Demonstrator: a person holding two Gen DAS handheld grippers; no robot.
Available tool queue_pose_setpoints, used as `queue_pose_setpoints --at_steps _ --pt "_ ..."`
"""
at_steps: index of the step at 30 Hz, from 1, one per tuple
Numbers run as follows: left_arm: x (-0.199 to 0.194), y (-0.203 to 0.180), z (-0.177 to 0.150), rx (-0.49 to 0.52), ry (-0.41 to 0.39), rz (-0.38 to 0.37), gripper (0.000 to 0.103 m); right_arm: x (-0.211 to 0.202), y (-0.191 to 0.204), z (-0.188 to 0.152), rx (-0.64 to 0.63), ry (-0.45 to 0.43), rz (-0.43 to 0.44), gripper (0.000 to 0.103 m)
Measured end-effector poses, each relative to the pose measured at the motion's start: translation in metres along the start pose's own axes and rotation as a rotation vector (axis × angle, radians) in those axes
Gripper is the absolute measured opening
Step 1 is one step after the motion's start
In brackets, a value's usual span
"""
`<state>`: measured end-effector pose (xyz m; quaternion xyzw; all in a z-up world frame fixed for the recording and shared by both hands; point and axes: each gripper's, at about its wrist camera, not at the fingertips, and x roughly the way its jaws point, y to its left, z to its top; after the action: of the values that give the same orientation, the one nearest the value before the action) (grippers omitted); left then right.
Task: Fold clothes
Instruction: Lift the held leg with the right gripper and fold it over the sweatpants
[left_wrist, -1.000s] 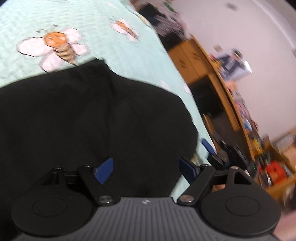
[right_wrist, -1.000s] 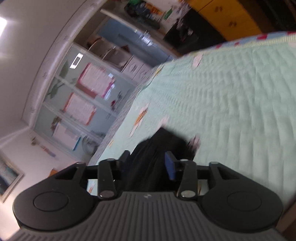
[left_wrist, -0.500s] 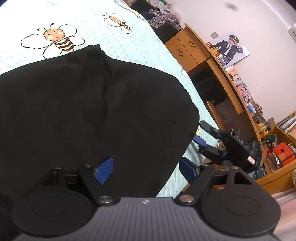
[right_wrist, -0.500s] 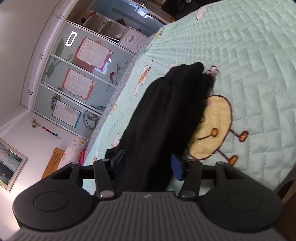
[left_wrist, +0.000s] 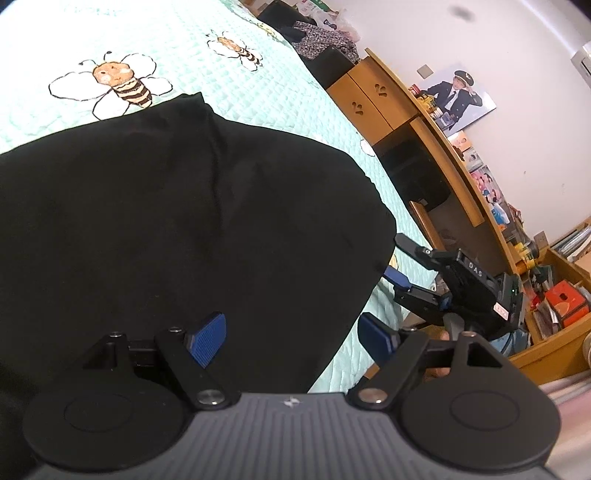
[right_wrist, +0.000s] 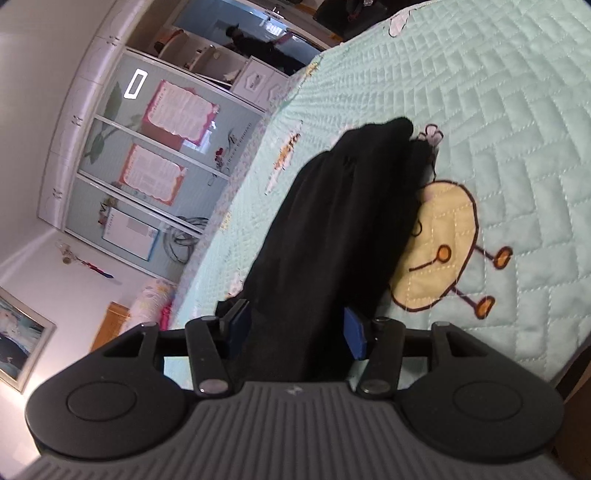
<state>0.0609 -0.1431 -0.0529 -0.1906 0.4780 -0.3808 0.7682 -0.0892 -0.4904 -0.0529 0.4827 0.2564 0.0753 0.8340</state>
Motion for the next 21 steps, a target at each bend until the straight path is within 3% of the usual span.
queue_pose_setpoints --at_steps 7,15,17,18,19,21 --pt "-0.001 0.003 -0.001 -0.003 0.003 -0.007 0.081 -0.002 0.007 -0.002 -0.026 0.01 0.04 0.056" --pt "-0.002 -0.002 -0.002 0.035 0.008 0.025 0.081 0.016 0.008 -0.015 -0.054 0.07 -0.03 0.053" --pt "-0.001 -0.004 -0.003 0.057 0.021 0.057 0.071 0.017 0.014 -0.018 -0.104 0.073 -0.059 0.036" --pt "-0.001 -0.005 -0.003 0.071 0.026 0.076 0.067 0.017 0.018 -0.02 -0.133 0.078 -0.074 0.019" --pt "-0.001 -0.004 -0.004 0.08 0.031 0.087 0.06 0.018 0.019 -0.022 -0.151 0.078 -0.081 0.008" --pt "-0.003 -0.001 -0.005 0.086 0.043 0.094 0.05 0.018 0.02 -0.025 -0.179 0.075 -0.086 0.006"
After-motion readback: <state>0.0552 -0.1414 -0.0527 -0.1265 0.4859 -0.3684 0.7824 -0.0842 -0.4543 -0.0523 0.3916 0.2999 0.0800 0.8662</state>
